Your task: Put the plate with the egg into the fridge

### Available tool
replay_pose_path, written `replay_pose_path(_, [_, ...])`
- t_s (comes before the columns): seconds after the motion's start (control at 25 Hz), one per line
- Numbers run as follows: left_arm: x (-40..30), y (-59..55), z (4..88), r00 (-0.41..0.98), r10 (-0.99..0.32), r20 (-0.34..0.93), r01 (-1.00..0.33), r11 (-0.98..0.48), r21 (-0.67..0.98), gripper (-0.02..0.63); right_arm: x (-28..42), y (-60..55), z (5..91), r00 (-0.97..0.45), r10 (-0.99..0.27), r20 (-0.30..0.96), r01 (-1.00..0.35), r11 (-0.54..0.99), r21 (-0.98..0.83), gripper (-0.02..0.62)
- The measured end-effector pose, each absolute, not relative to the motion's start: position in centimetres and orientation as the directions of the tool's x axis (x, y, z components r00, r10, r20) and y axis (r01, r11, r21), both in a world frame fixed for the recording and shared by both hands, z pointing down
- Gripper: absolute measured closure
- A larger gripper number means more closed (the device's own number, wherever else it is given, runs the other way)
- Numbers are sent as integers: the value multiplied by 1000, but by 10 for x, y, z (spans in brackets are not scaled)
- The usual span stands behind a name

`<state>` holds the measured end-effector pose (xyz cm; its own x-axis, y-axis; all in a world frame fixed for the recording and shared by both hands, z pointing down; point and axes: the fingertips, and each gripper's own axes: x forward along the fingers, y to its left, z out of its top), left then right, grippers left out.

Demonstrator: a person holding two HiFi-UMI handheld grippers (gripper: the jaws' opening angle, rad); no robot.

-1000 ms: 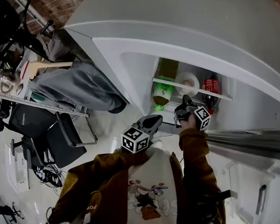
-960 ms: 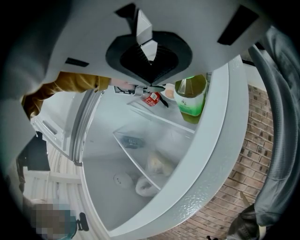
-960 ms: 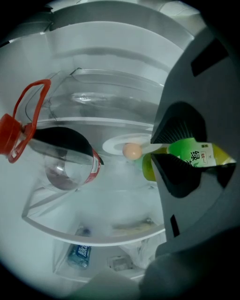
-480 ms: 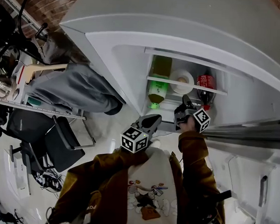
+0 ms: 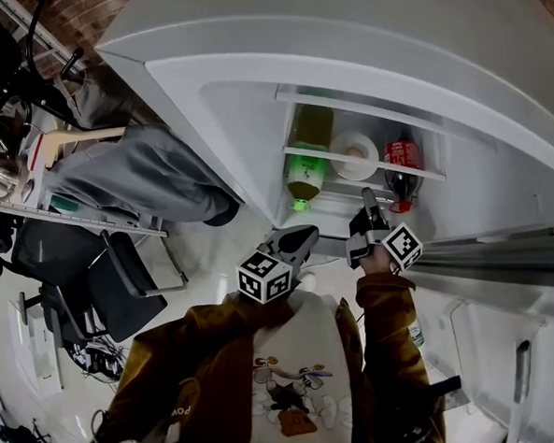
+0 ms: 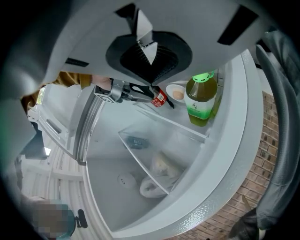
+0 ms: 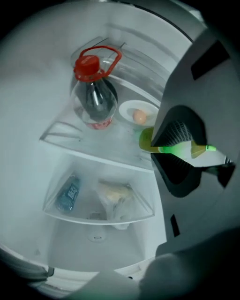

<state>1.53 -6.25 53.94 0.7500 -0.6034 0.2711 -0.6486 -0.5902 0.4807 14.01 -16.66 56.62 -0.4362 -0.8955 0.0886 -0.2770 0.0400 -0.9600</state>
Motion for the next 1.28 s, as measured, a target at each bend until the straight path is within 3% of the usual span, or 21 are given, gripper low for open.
replay_pose_path(0.28, [16, -61, 541, 751, -600, 276, -647, -584, 491, 600, 146, -135, 538, -496, -862, 101, -489, 181, -853, 549])
replay_pose_path(0.48, [22, -59, 538, 762, -589, 270, -635, -596, 492, 600, 136, -115, 525, -529, -844, 90, -562, 269, -782, 549])
replay_pose_path(0.92, [18, -58, 533, 752, -606, 258, -639, -577, 509, 600, 127, -70, 494, -491, -863, 119, -725, 329, -605, 550])
replay_pose_path(1.28, [30, -47, 517, 774, -594, 218, -606, -598, 525, 600, 111, -42, 500, -392, -894, 216, -862, 276, -424, 550])
